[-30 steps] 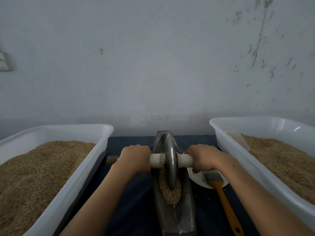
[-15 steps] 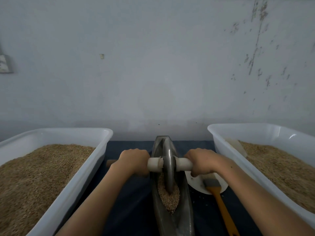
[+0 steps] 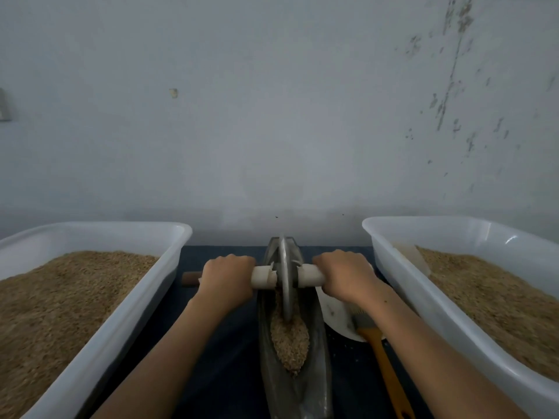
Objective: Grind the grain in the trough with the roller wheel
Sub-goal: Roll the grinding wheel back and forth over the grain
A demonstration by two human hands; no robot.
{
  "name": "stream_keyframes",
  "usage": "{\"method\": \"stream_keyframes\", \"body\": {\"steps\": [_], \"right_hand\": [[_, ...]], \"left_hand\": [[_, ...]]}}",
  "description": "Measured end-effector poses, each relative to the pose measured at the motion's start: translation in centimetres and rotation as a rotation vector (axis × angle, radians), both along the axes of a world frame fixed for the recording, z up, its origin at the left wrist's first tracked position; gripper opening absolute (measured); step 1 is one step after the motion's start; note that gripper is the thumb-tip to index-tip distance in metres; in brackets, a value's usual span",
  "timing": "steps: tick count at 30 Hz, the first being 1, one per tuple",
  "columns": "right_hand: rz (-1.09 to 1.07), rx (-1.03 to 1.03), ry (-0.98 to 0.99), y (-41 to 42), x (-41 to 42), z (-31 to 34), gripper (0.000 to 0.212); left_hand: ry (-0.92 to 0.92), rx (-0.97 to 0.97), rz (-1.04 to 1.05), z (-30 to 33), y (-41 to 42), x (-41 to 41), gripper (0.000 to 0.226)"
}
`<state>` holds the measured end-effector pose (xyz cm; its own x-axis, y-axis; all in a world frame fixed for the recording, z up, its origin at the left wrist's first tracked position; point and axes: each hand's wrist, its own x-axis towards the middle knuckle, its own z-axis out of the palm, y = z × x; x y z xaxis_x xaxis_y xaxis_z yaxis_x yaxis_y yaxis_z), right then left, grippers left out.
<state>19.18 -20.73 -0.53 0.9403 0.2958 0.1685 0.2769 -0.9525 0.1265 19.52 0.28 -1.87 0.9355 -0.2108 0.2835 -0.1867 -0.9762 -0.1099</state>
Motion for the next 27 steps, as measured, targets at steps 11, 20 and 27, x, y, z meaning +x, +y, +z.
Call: {"method": "stream_keyframes", "body": {"steps": [11, 20, 27], "right_hand": [[-0.046, 0.015, 0.444, -0.3, -0.9, 1.4, 0.042], [-0.033, 0.096, 0.009, -0.1, -0.3, -0.6, 0.022], [-0.047, -0.018, 0.460, -0.1, -1.6, 1.8, 0.046]], "left_hand": [[0.291, 0.063, -0.017, 1.1, -0.1, -0.3, 0.040], [0.056, 0.087, 0.032, 0.7, -0.8, -0.6, 0.029], [0.433, 0.053, -0.025, 1.7, -0.2, -0.8, 0.046]]}}
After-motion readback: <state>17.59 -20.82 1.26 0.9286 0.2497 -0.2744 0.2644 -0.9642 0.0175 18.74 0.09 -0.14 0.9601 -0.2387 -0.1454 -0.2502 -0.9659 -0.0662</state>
